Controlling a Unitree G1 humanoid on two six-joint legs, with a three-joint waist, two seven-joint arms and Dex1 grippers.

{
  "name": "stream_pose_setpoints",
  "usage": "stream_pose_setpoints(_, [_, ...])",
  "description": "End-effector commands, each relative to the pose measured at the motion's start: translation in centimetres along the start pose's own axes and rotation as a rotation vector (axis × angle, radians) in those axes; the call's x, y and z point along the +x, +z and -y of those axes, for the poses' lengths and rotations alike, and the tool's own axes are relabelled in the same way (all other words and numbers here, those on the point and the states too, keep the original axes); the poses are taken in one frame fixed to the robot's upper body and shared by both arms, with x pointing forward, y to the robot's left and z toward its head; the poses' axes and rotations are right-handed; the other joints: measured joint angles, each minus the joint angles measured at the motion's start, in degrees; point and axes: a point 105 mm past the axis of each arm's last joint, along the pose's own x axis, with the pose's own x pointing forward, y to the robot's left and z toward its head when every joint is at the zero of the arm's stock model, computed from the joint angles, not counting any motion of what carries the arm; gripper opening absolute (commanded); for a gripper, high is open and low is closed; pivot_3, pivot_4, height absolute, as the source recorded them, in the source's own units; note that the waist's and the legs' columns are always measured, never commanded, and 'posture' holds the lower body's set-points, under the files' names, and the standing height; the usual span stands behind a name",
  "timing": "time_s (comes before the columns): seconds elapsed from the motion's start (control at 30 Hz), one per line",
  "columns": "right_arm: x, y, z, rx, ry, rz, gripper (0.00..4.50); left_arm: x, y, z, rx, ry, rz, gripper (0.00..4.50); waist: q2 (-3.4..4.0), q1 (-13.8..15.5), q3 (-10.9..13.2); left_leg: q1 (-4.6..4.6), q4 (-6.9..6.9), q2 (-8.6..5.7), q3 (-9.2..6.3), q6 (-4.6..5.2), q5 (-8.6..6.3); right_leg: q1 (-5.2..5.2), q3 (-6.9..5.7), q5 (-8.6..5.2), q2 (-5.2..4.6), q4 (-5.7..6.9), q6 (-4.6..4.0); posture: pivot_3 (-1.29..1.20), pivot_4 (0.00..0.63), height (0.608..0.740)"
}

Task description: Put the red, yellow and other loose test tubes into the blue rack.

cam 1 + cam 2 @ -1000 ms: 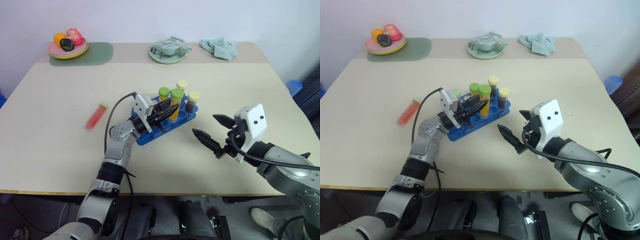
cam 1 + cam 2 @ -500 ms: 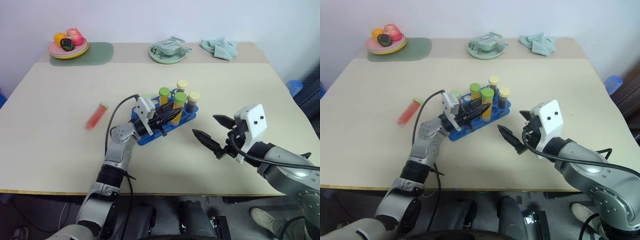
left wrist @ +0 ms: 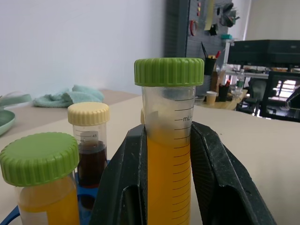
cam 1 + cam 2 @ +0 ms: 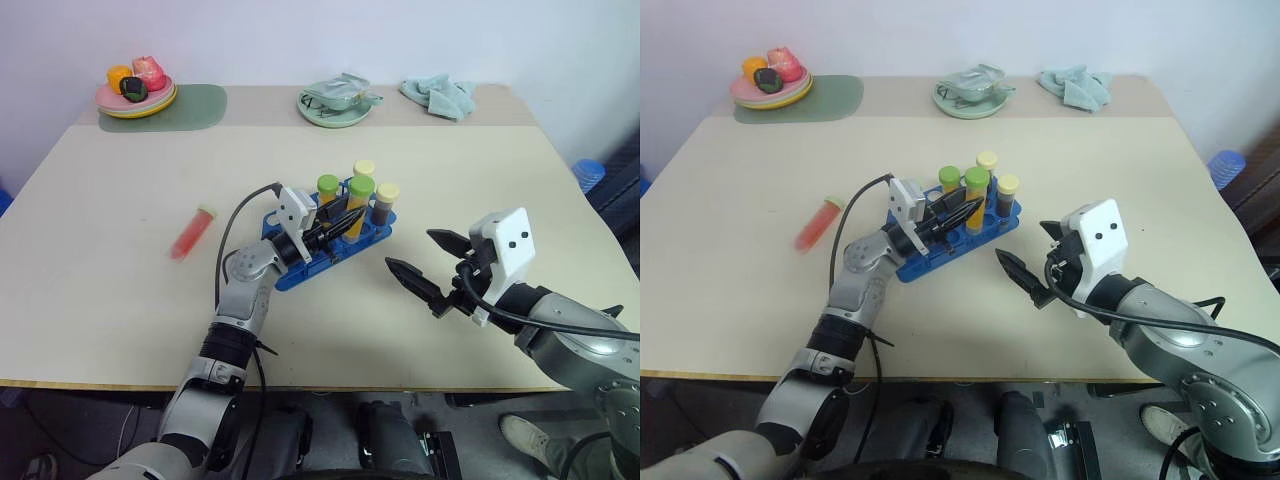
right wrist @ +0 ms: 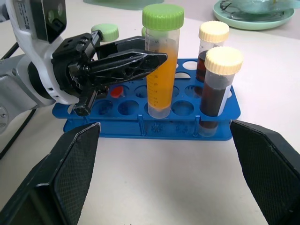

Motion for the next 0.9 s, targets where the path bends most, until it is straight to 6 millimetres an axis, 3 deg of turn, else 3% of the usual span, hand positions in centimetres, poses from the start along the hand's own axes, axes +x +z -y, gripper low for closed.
stream_pose_setpoints(0.03, [-0.4, 1.0, -0.5, -0.032, 0.002, 0.051, 4.5, 0.6, 0.8, -0.4, 0.053, 0.008, 0.017, 0.69, 0.0, 0.01, 0.0, 0.0, 0.0, 0.0, 0.0, 0.0, 0.0, 0.0, 0.0, 0.0, 0.0, 0.0, 0.0, 0.0, 0.15, 0.74])
stream_pose_setpoints(0.3, [-0.4, 0.9, -0.4, -0.031, 0.001, 0.053, 4.5, 0.0, 0.5, -1.2, 0.065, 0.036, -0.003, 0.69, 0.0, -0.06, 0.0, 0.01, 0.0, 0.0, 0.0, 0.0, 0.0, 0.0, 0.0, 0.0, 0.0, 0.0, 0.0, 0.0, 0.15, 0.74])
stream_pose_setpoints(0.9, [-0.4, 0.9, -0.4, -0.032, -0.005, 0.057, 4.5, -1.1, -0.9, -0.7, 0.043, 0.003, -0.069, 0.69, 0.0, -0.09, 0.0, 0.02, 0.0, 0.01, 0.0, 0.0, 0.0, 0.01, 0.0, 0.0, 0.01, 0.0, 0.0, 0.0, 0.15, 0.74])
